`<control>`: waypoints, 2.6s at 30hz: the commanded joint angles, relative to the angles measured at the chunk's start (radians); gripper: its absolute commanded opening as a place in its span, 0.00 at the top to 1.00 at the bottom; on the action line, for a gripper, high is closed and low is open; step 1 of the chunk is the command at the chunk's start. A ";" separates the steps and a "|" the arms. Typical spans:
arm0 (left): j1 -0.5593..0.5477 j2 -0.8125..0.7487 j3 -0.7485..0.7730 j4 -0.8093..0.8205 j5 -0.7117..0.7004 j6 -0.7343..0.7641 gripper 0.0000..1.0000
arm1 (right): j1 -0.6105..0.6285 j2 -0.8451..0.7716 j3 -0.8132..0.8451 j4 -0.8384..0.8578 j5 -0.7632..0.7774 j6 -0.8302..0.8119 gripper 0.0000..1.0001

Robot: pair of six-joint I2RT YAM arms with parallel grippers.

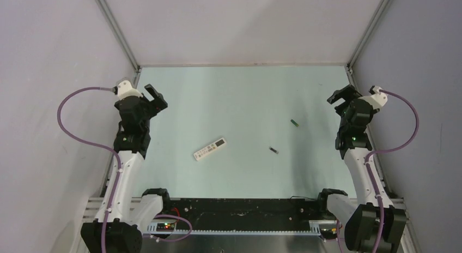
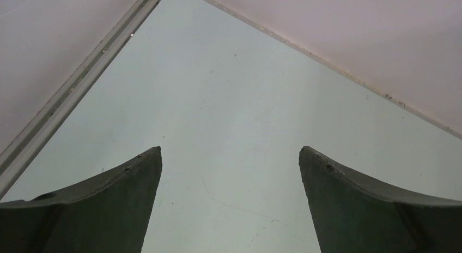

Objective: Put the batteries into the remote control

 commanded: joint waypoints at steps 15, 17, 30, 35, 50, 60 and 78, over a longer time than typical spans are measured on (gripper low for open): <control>-0.204 0.036 -0.063 -0.153 0.468 0.187 0.00 | 0.231 0.004 0.098 -0.479 -0.161 0.117 0.03; -0.280 0.059 -0.072 -0.161 0.485 0.188 0.00 | 0.261 0.015 0.090 -0.500 -0.201 0.127 0.06; -0.633 0.351 0.010 -0.281 0.261 0.459 0.00 | 0.408 -0.069 -0.029 -0.524 -0.268 0.123 0.07; -0.650 0.512 0.069 -0.297 0.214 0.499 0.01 | 0.408 -0.075 -0.035 -0.539 -0.272 0.115 0.06; -0.652 0.760 0.165 -0.313 0.240 0.489 0.27 | 0.428 -0.052 -0.044 -0.537 -0.312 0.158 0.06; -0.651 0.801 0.174 -0.313 0.254 0.477 0.62 | 0.452 -0.081 -0.056 -0.484 -0.333 0.122 0.01; -0.649 0.384 0.435 -0.309 0.352 0.156 1.00 | 0.525 -0.120 -0.034 -0.064 -0.775 0.193 0.01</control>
